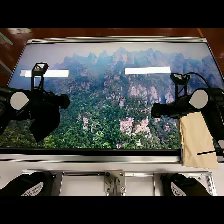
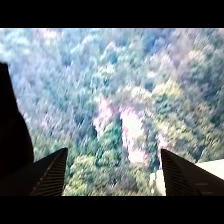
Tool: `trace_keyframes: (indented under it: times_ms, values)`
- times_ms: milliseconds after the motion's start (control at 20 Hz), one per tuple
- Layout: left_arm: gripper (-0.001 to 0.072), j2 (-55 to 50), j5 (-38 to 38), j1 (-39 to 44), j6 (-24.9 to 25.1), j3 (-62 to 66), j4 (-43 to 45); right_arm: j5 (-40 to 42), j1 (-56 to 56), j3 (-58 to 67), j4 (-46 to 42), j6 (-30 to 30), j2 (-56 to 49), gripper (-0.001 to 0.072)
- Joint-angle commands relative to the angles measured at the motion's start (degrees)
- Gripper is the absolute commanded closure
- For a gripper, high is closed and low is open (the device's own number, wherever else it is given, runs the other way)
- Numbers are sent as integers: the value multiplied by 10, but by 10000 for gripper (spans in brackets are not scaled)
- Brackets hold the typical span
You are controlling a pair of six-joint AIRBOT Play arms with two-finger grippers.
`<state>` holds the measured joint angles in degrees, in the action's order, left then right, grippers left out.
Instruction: Fold the shirts.
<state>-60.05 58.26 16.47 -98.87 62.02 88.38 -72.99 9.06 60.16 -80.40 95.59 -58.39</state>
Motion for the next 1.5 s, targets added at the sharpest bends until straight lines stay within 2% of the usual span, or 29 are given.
trace_keyframes:
  times_ms: [0, 50, 100, 150, 200, 250, 300, 350, 400, 450, 500, 650, 1000, 1050, 1100, 1150, 1350, 1450]
  values:
    - [7, -13, -52, -19, -21, 1, 46, 7, 0, 0, 0, -1, 0, 25]
    - [129, -20, -47, -37, -30, 4, 64, 13, 0, 0, 0, -1, 0, 25]
    - [193, -26, -45, -57, -30, 7, 71, 18, 0, 0, 0, -1, 0, 25]
    - [194, -30, -46, -82, -30, 10, 72, 22, 0, 0, 0, 0, 0, 25]
    - [226, -34, -47, -107, -30, 11, 72, 26, 0, 0, 2, 0, 0, 25]
    - [377, -37, -48, -132, -30, 11, 73, 29, 0, 0, 5, 0, 0, 25]
    - [469, -43, -51, -161, -30, 11, 73, 33, 0, 0, 7, 0, 0, 25]
    - [469, -53, -52, -189, -38, 10, 71, 36, 0, 0, 9, 0, 0, 26]
    - [423, -70, -42, -217, -44, 11, 65, 40, 0, 0, 11, 0, 0, 26]
    - [265, -91, -23, -242, -40, 11, 58, 46, 0, 0, 12, 2, 0, 25]
    - [-13, -117, -5, -263, -37, 11, 53, 50, 0, 0, 14, 2, 0, 25]
    - [-13, -184, 19, -291, -36, 11, 42, 61, 0, 0, 21, 2, 0, 26]
    - [-13, -297, -11, -290, -17, 13, -34, 77, 0, 0, 24, 3, 0, 25]
    - [160, -302, -10, -290, -17, 16, -38, 76, 0, 0, 24, 4, 0, 25]
    - [597, -301, -7, -290, -17, 22, -40, 77, 0, 0, 24, 4, 0, 25]
    - [666, -298, -6, -289, -16, 33, -47, 76, 0, 0, 24, 4, 0, 25]
    - [667, -250, 20, -270, 48, 125, -128, 90, 0, 0, 23, -4, 0, 25]
    - [667, -191, 30, -234, 73, 180, -134, 104, 0, 2, 21, -23, 0, 25]
